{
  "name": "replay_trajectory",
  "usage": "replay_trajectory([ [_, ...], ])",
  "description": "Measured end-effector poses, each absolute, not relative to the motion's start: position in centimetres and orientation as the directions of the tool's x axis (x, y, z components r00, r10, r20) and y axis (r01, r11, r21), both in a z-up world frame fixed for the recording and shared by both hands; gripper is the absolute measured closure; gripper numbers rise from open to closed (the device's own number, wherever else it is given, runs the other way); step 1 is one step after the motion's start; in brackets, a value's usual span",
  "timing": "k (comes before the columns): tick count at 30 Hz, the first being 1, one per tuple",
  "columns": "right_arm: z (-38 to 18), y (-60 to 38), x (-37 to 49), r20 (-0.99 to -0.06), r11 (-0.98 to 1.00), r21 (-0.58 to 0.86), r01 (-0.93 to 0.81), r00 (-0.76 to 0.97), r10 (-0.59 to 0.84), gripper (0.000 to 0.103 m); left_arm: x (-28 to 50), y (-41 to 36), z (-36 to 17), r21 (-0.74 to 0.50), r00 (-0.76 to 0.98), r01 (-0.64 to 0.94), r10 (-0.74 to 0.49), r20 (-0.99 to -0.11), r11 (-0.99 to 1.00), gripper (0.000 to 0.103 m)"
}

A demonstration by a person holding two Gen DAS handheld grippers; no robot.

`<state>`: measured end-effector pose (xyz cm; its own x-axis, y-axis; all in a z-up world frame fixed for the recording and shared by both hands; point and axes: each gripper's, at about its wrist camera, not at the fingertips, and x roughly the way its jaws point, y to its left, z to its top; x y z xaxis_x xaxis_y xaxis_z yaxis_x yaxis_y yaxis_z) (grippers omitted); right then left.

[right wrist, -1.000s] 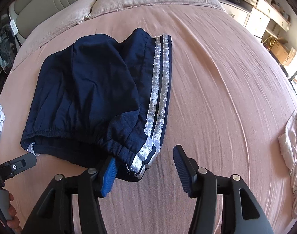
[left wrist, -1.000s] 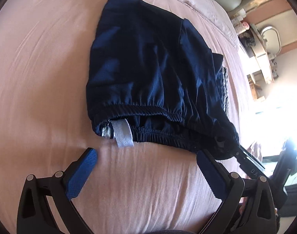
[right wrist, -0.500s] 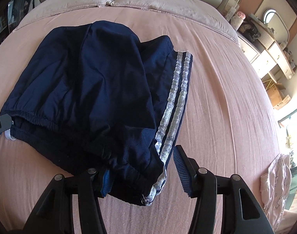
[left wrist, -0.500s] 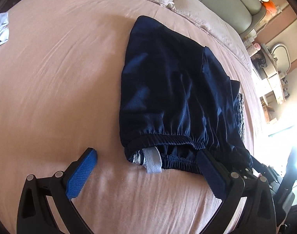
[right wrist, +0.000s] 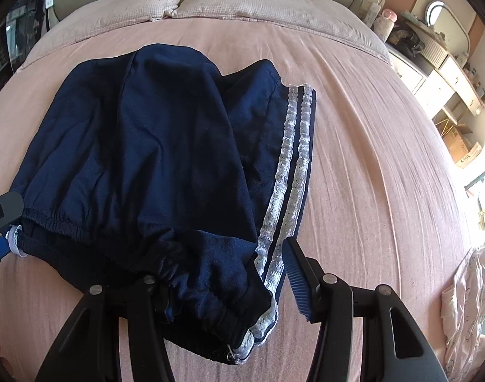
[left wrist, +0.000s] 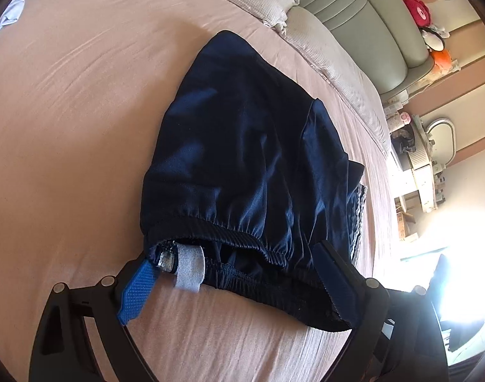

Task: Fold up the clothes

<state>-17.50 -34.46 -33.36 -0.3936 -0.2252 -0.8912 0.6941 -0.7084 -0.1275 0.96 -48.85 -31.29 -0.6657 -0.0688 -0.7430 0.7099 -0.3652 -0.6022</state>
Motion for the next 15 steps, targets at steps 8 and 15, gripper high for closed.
replay_trajectory([
  [8, -32.9, -33.5, -19.1, -0.889, -0.760, -0.029, 0.649, -0.364, -0.277, 0.069, 3.0, -49.3, -32.3, -0.636, -0.671, 0.732, -0.096, -0.735, -0.244, 0.049],
  [15, -32.1, -32.4, -19.8, -0.869, -0.786, 0.038, 0.617, -0.368, -0.331, 0.085, 2.6, -49.0, -32.1, -0.552, -0.595, 0.793, -0.135, -0.792, -0.256, 0.077],
])
